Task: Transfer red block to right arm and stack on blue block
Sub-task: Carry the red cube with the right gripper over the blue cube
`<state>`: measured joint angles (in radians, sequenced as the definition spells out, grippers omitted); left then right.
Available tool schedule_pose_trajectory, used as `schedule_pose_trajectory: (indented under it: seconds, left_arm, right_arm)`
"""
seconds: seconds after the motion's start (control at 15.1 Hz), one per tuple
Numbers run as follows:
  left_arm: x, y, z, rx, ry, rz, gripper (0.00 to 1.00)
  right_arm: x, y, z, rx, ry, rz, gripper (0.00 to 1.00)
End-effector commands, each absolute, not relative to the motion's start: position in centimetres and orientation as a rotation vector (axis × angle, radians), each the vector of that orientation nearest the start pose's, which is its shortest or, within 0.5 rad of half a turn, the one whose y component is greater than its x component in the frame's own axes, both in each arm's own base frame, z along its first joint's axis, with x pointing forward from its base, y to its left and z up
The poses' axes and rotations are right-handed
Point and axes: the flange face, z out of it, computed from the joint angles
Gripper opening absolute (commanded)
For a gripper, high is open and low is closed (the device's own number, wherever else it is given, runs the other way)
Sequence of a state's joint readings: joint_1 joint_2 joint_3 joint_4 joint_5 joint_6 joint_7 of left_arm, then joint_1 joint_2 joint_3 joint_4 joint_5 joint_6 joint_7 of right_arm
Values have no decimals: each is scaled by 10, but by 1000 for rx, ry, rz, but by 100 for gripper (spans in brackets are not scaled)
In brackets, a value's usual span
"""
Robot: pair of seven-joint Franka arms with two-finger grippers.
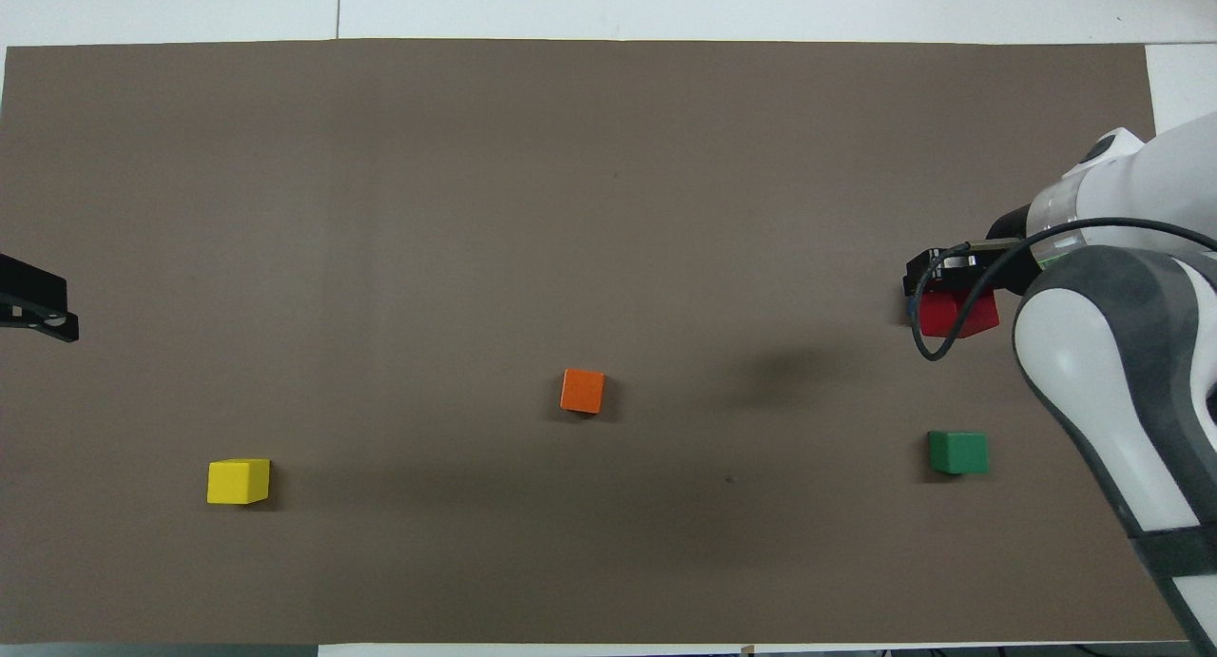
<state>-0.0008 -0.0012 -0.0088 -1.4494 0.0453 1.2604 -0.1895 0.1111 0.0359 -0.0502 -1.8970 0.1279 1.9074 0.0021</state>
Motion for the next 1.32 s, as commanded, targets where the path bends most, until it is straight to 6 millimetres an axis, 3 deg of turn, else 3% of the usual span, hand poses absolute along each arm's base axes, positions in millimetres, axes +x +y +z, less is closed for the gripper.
schedule_pose_trajectory:
  seconds: [0.0, 0.33, 0.53, 0.86, 1.26]
  left_arm:
    - [509, 3, 662, -3083, -214, 241, 100]
    - [506, 0, 657, -3080, -206, 246, 100]
    - [514, 0, 652, -3104, 16, 232, 100]
    - [517, 4, 655, -3130, 11, 221, 100]
    - [530, -4, 659, -3177, 45, 60, 100]
  right_arm:
    - [577, 36, 452, -3091, 17, -20, 0]
    - [596, 22, 409, -3161, 42, -60, 0]
    - [599, 11, 394, -3176, 68, -98, 0]
    - [610, 6, 360, -3167, 206, -122, 0]
    - [607, -4, 350, -3196, 239, -89, 0]
